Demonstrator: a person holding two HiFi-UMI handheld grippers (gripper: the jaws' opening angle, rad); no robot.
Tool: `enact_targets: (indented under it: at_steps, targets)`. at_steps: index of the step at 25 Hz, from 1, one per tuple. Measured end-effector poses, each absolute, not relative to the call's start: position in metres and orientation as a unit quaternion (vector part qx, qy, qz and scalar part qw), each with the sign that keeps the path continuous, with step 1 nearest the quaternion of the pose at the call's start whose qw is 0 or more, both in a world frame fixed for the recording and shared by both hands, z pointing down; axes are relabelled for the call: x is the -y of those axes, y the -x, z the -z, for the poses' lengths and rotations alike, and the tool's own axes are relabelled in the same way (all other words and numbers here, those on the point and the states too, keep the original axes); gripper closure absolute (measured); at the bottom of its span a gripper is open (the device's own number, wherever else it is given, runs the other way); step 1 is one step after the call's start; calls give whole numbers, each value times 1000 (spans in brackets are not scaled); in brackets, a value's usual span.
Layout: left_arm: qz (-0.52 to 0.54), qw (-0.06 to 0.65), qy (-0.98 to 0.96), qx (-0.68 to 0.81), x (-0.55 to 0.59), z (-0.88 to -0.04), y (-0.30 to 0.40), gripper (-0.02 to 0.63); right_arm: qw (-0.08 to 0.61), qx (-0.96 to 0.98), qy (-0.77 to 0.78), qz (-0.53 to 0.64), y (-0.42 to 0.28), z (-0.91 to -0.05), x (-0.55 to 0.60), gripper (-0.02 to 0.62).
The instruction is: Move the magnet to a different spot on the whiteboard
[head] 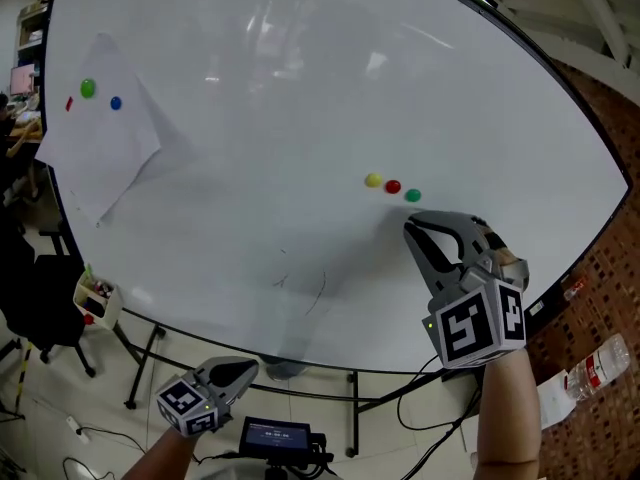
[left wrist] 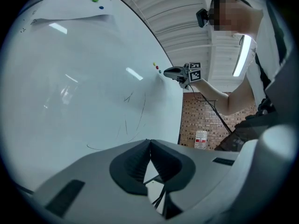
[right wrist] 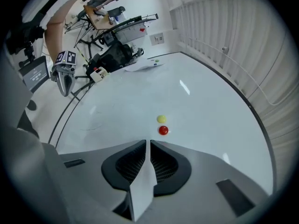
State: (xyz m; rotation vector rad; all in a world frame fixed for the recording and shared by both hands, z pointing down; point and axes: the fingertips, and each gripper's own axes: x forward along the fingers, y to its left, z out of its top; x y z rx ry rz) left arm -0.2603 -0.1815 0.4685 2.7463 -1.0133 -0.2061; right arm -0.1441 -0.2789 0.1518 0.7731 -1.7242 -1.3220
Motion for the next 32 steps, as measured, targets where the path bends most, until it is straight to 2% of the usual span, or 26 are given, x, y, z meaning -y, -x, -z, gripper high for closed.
enact_targets:
  at_steps: [5,10,17,32]
  targets:
    - [67,104,-933,337,184,-473,260,568,432,626,-340,553,138,-134,289,522]
    - [75,106,-932,337,187,-473,264,569,464,590,-351,559,143,-132,299,471]
    - [81,107,-934,330,191,-470,266,568,504,543,-364,565,142,-133,310,469]
    - [92,102,-933,333,197,-462,279,569,533,523,-373,551,149,-136,315,457]
